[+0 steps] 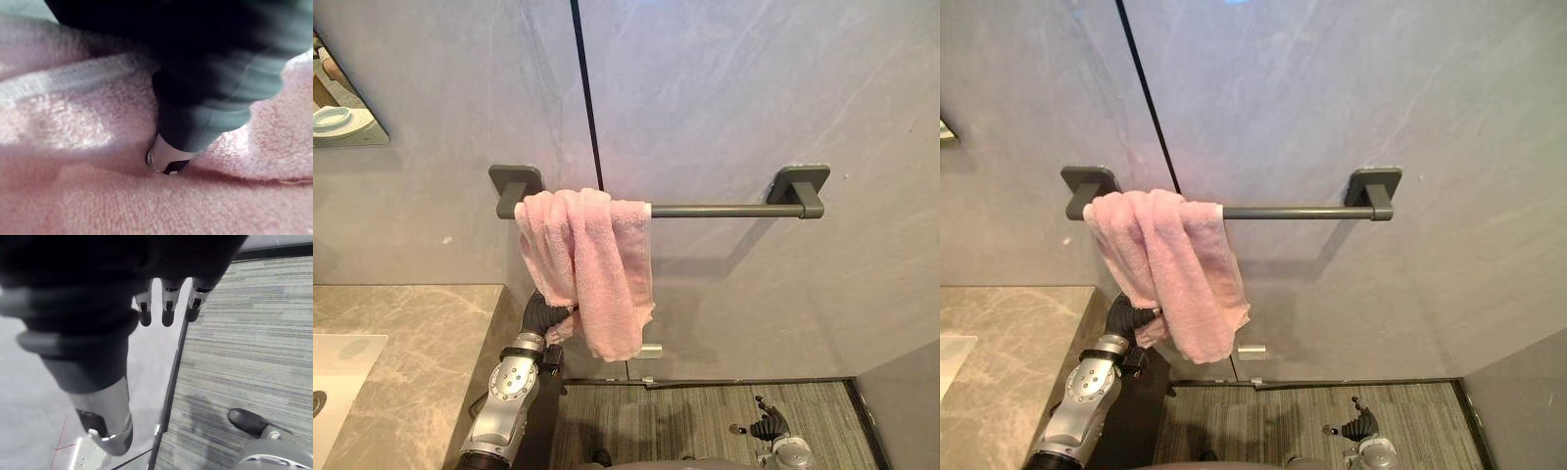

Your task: Organize washtable

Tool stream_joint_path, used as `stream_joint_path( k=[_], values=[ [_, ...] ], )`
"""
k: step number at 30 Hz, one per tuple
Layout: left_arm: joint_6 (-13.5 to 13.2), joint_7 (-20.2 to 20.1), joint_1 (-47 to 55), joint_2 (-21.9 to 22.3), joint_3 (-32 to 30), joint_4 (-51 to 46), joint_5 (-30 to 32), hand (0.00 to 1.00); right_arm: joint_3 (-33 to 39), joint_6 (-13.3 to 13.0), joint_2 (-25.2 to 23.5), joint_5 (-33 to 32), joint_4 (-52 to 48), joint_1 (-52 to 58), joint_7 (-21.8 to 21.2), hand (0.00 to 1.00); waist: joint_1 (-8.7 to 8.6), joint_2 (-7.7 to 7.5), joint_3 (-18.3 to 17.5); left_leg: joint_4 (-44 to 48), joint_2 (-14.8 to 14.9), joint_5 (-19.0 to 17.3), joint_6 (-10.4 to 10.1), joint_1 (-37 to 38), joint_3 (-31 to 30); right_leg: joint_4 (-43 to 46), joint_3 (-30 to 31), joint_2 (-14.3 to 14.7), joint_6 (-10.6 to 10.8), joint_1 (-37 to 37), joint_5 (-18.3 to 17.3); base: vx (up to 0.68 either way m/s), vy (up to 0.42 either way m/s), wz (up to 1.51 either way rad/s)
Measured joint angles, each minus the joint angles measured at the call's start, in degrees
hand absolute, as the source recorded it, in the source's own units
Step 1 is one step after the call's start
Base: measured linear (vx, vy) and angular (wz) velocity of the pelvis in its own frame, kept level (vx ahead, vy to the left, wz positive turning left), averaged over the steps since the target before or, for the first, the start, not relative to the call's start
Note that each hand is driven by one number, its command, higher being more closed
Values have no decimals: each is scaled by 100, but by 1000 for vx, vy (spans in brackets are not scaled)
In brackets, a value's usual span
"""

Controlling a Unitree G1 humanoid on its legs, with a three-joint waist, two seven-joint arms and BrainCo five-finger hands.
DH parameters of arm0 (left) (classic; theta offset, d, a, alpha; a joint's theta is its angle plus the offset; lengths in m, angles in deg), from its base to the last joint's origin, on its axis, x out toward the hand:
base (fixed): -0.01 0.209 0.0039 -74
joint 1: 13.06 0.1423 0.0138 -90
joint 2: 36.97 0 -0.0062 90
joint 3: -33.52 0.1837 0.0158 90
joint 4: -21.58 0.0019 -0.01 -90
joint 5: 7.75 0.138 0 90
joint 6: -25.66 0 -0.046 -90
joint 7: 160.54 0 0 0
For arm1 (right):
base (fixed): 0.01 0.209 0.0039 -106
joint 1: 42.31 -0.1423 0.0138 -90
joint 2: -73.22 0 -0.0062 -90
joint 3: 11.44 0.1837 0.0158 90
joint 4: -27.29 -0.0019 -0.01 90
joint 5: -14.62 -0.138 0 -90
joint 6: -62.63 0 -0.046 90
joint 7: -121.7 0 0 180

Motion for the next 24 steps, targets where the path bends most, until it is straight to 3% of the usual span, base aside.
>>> stream_joint_path(
  k=[6, 9, 14, 17, 24],
  values=[
    [-6, 0, 2, 0, -3, -5, 1, 100, -557, -210, 178, 160, -2229, 157, -54, 0, -12, -31, -13, 4, -9, -1, 2, -74, 100, -88, 113, -4, 27, -92, 78, -23, 5, -9],
    [-33, 3, 17, -5, -7, -12, 1, 100, -701, -312, 250, 158, -2857, 268, -175, 0, 3, -40, -16, 33, -10, -4, 6, -84, 104, -97, 115, -2, 31, -96, 84, 11, -1, 0],
    [-52, -1, 61, -7, -3, -88, 2, 100, -1327, -540, 928, 96, -4124, 472, -678, 0, 9, -45, -20, 38, 1, -7, 9, -73, 140, -79, 203, 7, 30, -95, 94, 14, -6, -9],
    [-55, -6, 62, -9, -1, -224, 2, 100, -1551, -671, 1301, -161, -4498, 514, -939, 0, 7, -46, -20, 37, 5, -23, 29, -48, 167, -50, 236, 8, 32, -101, 94, -35, -3, -5],
    [-85, -6, 60, -9, 50, -396, -1, 100, -2102, -761, 1635, -1042, -4913, 240, -1305, 0, 16, -49, -27, 34, 1, -33, 43, -103, 205, 16, 299, 3, 45, -207, 89, -32, 0, -4]
  ],
)
